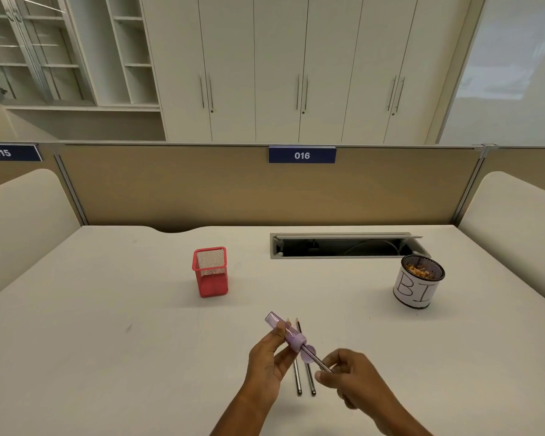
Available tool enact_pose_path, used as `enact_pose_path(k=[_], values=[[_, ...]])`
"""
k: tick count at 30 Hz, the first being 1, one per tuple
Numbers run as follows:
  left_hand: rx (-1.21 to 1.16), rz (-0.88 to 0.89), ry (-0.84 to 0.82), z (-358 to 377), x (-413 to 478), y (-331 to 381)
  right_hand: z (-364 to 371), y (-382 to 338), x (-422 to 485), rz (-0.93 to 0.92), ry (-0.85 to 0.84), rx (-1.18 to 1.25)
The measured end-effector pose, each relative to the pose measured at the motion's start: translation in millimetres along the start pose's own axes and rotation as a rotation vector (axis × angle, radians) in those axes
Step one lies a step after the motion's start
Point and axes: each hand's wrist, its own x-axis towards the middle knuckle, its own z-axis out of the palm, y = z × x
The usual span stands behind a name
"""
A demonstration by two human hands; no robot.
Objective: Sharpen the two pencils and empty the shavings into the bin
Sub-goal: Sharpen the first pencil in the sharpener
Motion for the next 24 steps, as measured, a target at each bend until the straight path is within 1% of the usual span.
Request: enact_pose_path(k=[3, 5, 6, 7, 8, 9, 10, 13, 14, 15, 16, 17, 19, 21, 24], values=[[-0.015, -0.007, -0.026, 0.6, -1.5, -0.1, -1.3, 11.0, 3.1, -0.383, 0.269, -0.528], [-0.016, -0.021, -0.06, 1.8, -2.1, 0.2, -3.3, 21.6, 7.7, -0.564, 0.353, -0.777], [-0.01, -0.029, -0.077, 2.6, -2.4, 1.0, -3.7, 24.0, 9.3, -0.638, 0.406, -0.871], [0.001, -0.036, -0.091, 3.1, -2.6, 2.1, -2.7, 26.7, 10.6, -0.698, 0.439, -0.906], [0.016, -0.039, -0.101, 3.7, -2.6, 3.4, -0.7, 26.4, 9.9, -0.661, 0.393, -0.821], [0.035, -0.04, -0.11, 4.0, -2.7, 4.4, -0.5, 21.9, 7.8, -0.538, 0.337, -0.649], [0.055, -0.041, -0.116, 4.3, -3.3, 5.2, -2.0, 16.5, 4.7, -0.357, 0.256, -0.436], [0.101, -0.056, -0.129, 3.9, -5.4, 4.9, -15.8, 3.0, -3.6, 0.224, -0.163, 0.42], [0.106, -0.064, -0.134, 4.0, -5.7, 4.2, -20.1, 0.3, -4.1, 0.354, -0.247, 0.606], [0.11, -0.067, -0.138, 4.0, -5.7, 3.5, -24.0, -0.9, -4.9, 0.436, -0.298, 0.724], [0.113, -0.065, -0.141, 4.1, -5.5, 2.6, -27.7, -2.8, -5.6, 0.466, -0.327, 0.761], [0.115, -0.058, -0.139, 4.1, -5.0, 2.2, -28.5, -2.1, -4.9, 0.456, -0.336, 0.729], [0.112, -0.04, -0.125, 4.6, -3.6, 1.6, -24.0, -4.1, -4.2, 0.361, -0.289, 0.525], [0.093, -0.037, -0.107, 5.3, -1.8, -0.2, -17.8, -6.6, -3.1, 0.183, -0.163, 0.199], [0.01, -0.054, -0.076, 4.1, -0.9, -2.6, -12.1, -4.1, -2.0, -0.145, 0.05, -0.255]])
